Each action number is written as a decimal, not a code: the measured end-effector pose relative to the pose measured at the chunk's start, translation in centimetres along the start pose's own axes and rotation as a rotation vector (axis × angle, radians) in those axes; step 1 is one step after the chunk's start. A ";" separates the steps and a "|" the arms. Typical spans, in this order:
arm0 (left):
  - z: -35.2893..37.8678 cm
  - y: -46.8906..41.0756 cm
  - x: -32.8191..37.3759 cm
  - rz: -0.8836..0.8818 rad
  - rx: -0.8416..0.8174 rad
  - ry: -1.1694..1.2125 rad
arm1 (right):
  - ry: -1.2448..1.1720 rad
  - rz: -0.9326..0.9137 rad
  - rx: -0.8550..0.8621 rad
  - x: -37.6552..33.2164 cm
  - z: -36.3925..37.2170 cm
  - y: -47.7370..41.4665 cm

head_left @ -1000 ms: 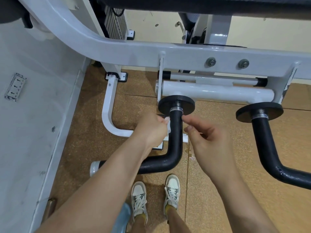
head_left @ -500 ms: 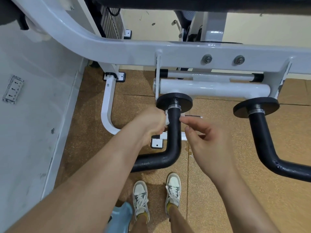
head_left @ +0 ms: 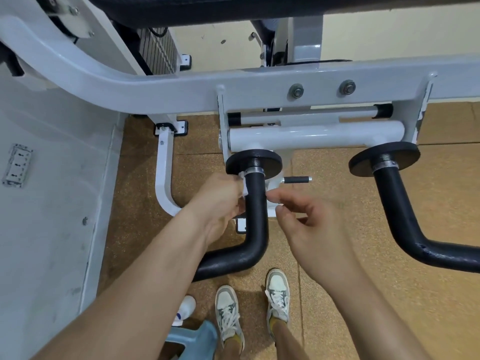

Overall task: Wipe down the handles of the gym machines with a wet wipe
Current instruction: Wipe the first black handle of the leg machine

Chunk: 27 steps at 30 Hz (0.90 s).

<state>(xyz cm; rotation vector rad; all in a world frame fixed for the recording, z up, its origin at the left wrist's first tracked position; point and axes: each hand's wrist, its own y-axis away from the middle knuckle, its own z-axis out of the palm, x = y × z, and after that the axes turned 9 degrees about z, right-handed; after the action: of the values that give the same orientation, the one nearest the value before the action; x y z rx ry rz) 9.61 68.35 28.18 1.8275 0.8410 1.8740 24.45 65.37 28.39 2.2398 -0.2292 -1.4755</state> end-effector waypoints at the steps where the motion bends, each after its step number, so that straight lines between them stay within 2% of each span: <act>1: -0.1 -0.3 -0.1 -0.011 -0.023 -0.012 | -0.015 0.005 -0.007 -0.1 0.0 0.0; 3: -0.7 -0.1 -0.7 0.006 -0.053 -0.196 | -0.037 0.000 -0.014 -0.2 -0.1 0.2; 7: -2.3 3.4 -0.3 0.096 -0.158 -0.770 | -0.110 -0.013 0.000 -0.8 -0.3 1.0; 9: -3.0 5.2 0.7 0.195 -0.124 -0.781 | -0.272 0.036 -0.058 -1.3 -0.9 1.4; 12: -1.9 6.6 2.6 0.365 -0.164 -0.736 | -0.566 0.223 -0.341 -2.1 -1.9 1.5; 14: -0.3 6.4 2.6 0.462 -0.163 -0.774 | -0.551 0.197 -0.386 -2.1 -2.4 1.2; 16: 0.5 6.0 1.8 0.521 -0.048 -0.779 | -0.523 0.181 -0.265 -1.7 -2.6 0.3; 18: 0.3 5.7 1.0 0.540 0.099 -0.732 | -0.482 0.200 -0.034 -0.7 -2.3 -1.1; 20: 0.0 5.8 0.4 0.556 0.134 -0.808 | -0.383 0.185 0.157 0.2 -1.3 -2.3; 23: -0.2 5.7 -0.1 0.556 0.107 -0.899 | -0.327 0.124 0.173 0.4 0.8 -3.3; 27: -0.2 5.1 -0.1 0.558 0.140 -0.867 | -0.501 0.186 0.177 -0.4 2.2 -4.1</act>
<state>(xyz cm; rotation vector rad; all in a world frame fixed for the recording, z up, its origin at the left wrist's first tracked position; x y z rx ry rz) 10.11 64.49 31.43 2.8126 0.1512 1.0279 21.90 68.52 26.18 1.8704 -0.7266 -1.9468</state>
